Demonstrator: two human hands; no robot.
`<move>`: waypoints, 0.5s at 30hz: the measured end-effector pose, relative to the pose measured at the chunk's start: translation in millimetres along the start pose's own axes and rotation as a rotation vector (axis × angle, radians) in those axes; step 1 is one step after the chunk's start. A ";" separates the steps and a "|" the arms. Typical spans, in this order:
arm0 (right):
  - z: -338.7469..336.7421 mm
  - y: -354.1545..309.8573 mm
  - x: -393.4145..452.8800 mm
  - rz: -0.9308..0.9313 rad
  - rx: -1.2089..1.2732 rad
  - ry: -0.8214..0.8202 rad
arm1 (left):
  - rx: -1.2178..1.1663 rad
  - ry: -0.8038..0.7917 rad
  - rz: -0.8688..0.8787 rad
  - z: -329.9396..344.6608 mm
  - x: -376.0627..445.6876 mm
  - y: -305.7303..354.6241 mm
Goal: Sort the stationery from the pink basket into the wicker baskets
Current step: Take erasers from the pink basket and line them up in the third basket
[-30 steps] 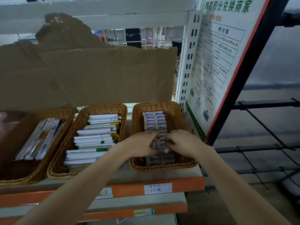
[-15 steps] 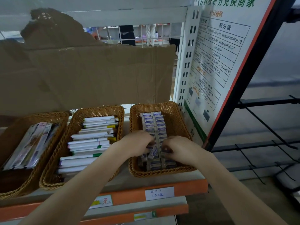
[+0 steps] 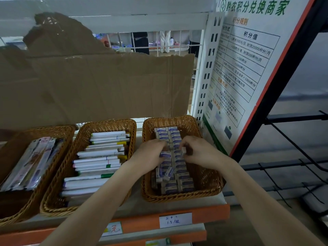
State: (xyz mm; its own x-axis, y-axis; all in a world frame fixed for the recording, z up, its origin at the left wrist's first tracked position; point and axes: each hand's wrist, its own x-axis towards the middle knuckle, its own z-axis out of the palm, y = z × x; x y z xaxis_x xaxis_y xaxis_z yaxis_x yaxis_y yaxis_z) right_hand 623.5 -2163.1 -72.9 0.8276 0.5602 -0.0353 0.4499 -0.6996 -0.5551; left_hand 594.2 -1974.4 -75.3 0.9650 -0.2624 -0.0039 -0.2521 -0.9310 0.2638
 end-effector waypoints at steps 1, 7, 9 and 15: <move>-0.7 0.0 3.5 -0.005 0.001 0.012 | -0.001 0.019 -0.009 -0.1 2.0 -0.9; -2.5 0.4 23.4 -0.038 0.008 0.059 | 0.094 0.055 -0.035 2.8 17.2 -4.6; 0.2 2.3 26.5 -0.038 0.000 0.053 | 0.121 0.039 -0.031 5.5 19.7 -4.0; 7.3 9.8 27.8 -0.032 -0.249 0.078 | 0.128 0.034 -0.018 10.5 20.6 -2.9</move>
State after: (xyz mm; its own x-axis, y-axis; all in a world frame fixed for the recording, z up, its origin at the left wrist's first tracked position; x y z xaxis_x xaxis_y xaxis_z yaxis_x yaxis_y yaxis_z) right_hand 648.5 -2151.1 -85.4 0.8309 0.5543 0.0484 0.5367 -0.7754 -0.3327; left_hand 614.1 -1979.8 -86.3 0.9707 -0.2390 0.0259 -0.2402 -0.9607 0.1392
